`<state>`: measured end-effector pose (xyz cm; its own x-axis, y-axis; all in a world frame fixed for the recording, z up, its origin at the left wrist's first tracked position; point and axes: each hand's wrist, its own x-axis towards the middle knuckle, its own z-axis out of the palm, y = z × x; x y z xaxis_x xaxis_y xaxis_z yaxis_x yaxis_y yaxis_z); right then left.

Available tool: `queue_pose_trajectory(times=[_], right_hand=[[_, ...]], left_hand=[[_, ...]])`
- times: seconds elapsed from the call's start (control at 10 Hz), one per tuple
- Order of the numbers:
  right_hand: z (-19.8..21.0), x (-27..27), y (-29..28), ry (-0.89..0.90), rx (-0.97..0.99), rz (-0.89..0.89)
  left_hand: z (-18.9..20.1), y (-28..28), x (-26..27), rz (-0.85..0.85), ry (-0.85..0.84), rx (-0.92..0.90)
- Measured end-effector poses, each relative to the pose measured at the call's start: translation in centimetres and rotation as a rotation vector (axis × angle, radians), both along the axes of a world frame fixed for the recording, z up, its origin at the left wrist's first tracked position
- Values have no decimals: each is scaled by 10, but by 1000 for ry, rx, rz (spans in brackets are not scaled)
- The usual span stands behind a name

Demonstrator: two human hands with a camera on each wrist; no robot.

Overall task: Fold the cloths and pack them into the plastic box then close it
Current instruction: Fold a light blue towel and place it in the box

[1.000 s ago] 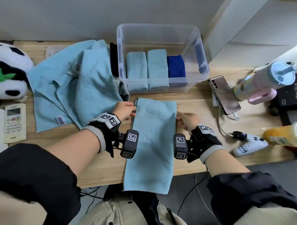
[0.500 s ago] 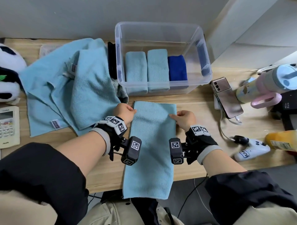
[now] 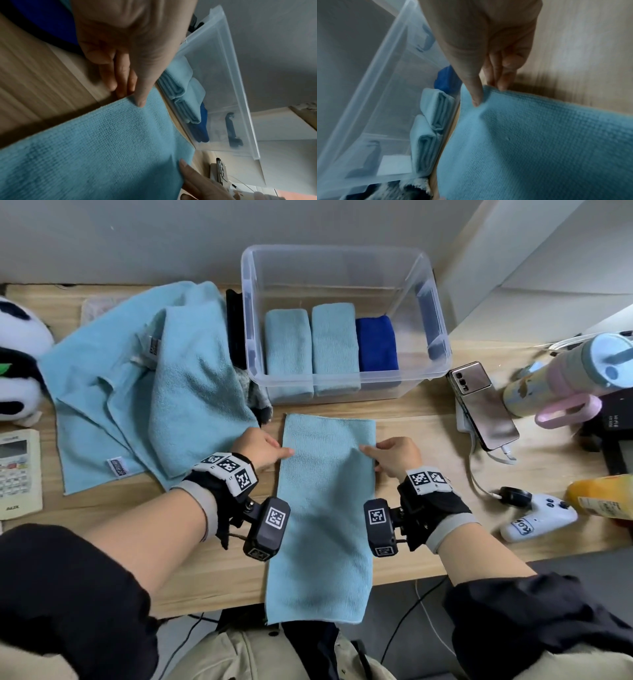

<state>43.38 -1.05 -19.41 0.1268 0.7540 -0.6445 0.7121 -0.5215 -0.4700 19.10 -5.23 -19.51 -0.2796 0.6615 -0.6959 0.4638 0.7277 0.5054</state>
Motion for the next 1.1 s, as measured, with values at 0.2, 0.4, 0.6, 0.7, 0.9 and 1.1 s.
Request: queue_pose_trajectory(times=[0.2,0.4,0.6,0.7,0.9,1.1], right_hand=[[-5,12,-15,1,-52,87],[-5,5,-24,105,98,-101],[14,19,-51,68,2,38],[23,24,-73,101,-186,154],[10,29,-112,58,-488,240],[11,26,-130,-11,-455,276]], left_hand=[[-3,-22,3,-76,-5,-81],[3,-22,5,-57,65,61],[4,-53,6,-121,-113,-163],[9,-72,4,-219,-176,-331],[10,-120,13,-370,-209,-602],[-37,-148,-4,-309,-308,-817]])
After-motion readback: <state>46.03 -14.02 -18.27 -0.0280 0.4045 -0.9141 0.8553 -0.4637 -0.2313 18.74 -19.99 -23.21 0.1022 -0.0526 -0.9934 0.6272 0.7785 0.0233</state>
